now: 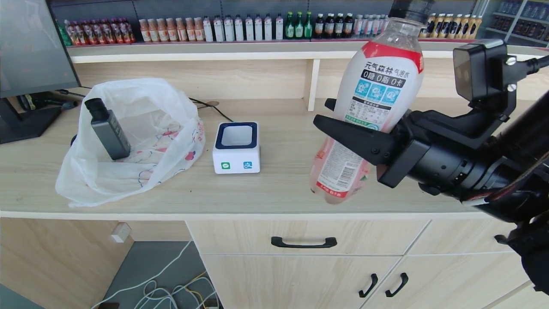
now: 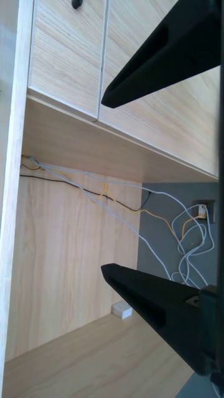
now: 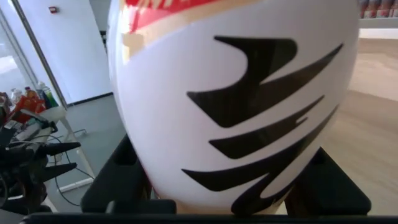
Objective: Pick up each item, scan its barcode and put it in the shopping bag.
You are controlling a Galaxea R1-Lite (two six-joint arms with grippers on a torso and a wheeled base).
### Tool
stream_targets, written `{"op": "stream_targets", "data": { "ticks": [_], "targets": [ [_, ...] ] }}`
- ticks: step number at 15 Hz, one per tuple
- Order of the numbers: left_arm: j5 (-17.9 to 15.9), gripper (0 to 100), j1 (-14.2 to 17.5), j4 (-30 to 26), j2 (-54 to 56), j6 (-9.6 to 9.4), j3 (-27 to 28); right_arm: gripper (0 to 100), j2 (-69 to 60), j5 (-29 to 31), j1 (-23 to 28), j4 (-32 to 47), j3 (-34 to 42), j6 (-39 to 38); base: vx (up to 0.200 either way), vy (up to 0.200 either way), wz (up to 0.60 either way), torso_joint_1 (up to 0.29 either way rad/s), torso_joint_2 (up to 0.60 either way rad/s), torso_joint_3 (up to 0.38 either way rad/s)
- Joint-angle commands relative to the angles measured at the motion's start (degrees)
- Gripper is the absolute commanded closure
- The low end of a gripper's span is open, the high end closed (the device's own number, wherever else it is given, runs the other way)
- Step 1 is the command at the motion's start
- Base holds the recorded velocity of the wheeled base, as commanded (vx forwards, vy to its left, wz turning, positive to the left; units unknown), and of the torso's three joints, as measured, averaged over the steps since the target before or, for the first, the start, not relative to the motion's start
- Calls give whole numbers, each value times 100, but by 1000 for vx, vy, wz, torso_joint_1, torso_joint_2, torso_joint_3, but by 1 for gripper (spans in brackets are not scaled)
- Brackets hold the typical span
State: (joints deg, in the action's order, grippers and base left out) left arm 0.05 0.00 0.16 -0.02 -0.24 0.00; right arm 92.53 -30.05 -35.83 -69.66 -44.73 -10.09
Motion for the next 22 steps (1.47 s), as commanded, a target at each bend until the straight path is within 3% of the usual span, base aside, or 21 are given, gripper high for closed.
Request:
{"op": "stream_targets", "data": {
  "ticks": [1,6,11,22],
  "targets": [
    [4,0,0,2,2,-2,0,100,363,-335,-12,-4,-177,7,0,0,0,0,0,0],
    [4,0,0,2,2,-2,0,100,521,-1249,-12,-4,-317,-283,0,0,0,0,0,0],
    [4,0,0,2,2,-2,0,100,530,-1390,-3,-4,-748,-1100,0,0,0,0,0,0],
    [-5,0,0,2,2,-2,0,100,512,-1513,-12,-13,-643,-1118,0,0,0,0,0,0]
  ]
}}
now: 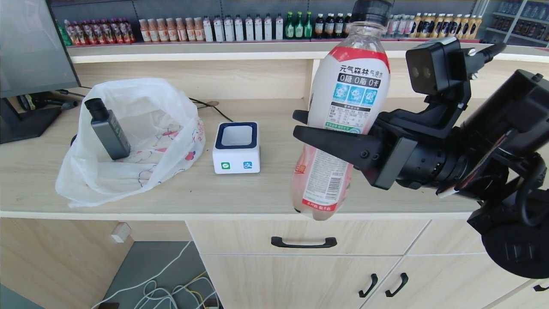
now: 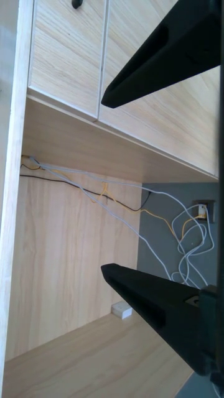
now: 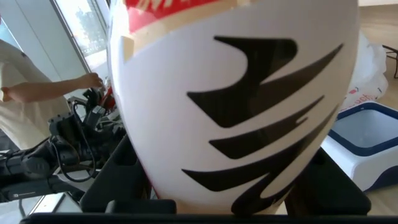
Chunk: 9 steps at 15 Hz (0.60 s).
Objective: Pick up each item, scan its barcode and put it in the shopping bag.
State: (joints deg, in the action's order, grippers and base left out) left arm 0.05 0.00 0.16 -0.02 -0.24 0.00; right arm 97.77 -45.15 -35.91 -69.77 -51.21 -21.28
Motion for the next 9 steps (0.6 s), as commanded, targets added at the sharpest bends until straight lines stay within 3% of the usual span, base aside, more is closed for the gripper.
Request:
{"op": "stream_targets", "data": {
  "ticks": [1,9],
  "targets": [
    [4,0,0,2,2,-2,0,100,-3,-2,-3,-2,32,2,0,0,0,0,0,0],
    [4,0,0,2,2,-2,0,100,-3,15,-12,-2,59,89,0,0,0,0,0,0]
  ]
}}
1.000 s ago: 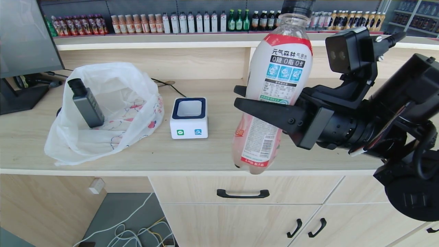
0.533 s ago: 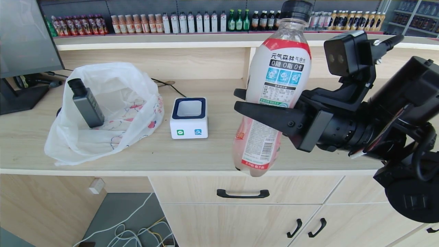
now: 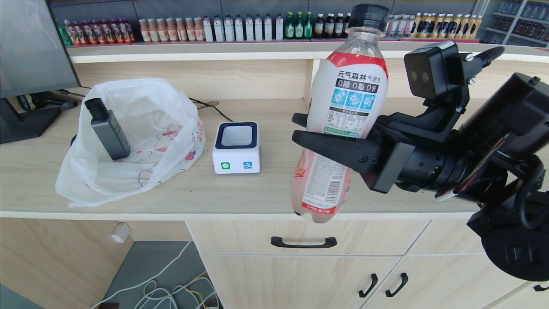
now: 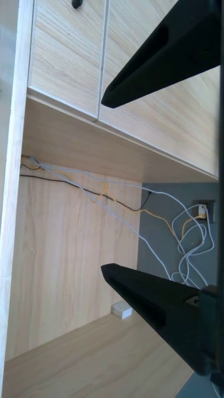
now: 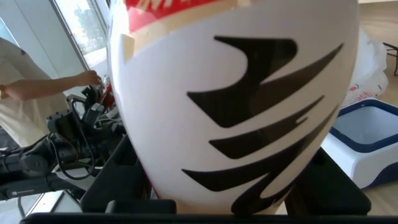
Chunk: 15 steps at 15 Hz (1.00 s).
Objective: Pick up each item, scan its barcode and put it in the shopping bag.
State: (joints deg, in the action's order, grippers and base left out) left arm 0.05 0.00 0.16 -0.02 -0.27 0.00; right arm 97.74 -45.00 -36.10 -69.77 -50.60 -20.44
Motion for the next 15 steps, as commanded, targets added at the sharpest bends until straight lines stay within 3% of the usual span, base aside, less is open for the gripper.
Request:
{"op": "stream_targets", "data": {
  "ticks": [1,6,15],
  "targets": [
    [4,0,0,2,2,0,0,100,-1,8,-3,-2,-2,32,0,0,0,0,0,0],
    [4,0,0,2,2,0,0,100,-1,175,6,-2,147,638,0,0,0,0,0,0],
    [4,0,0,2,2,0,0,100,8,2988,24,-169,270,2000,0,0,0,0,0,0]
  ]
}}
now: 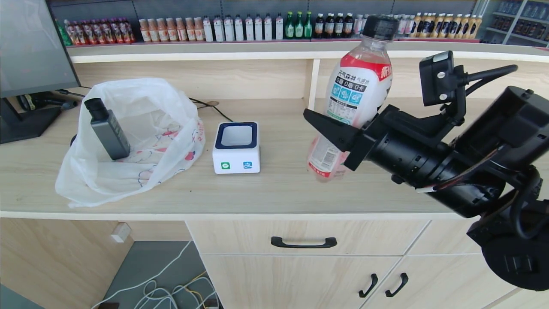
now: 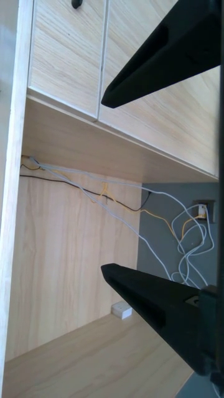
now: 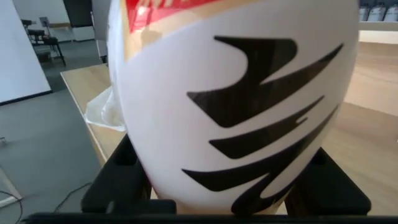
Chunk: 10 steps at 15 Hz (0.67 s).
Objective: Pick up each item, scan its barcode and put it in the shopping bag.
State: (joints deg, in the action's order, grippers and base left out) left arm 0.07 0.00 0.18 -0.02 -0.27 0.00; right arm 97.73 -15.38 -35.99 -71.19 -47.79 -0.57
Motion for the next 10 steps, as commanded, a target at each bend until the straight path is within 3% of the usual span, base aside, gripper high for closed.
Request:
{"op": "stream_targets", "data": {
  "ticks": [1,3,6,10],
  "targets": [
    [1,0,0,-1,2,0,0,100,44,378,4,-193,-38,40,0,0,0,0,0,0],
    [-7,0,0,-1,2,0,0,100,202,862,4,-536,-73,259,0,0,0,0,0,0],
    [1,0,0,-1,2,9,0,100,765,1872,-5,-1881,-126,497,0,0,0,0,0,0],
    [1,0,0,-1,2,9,0,100,739,1916,4,-1881,-117,769,0,0,0,0,0,0]
  ]
}}
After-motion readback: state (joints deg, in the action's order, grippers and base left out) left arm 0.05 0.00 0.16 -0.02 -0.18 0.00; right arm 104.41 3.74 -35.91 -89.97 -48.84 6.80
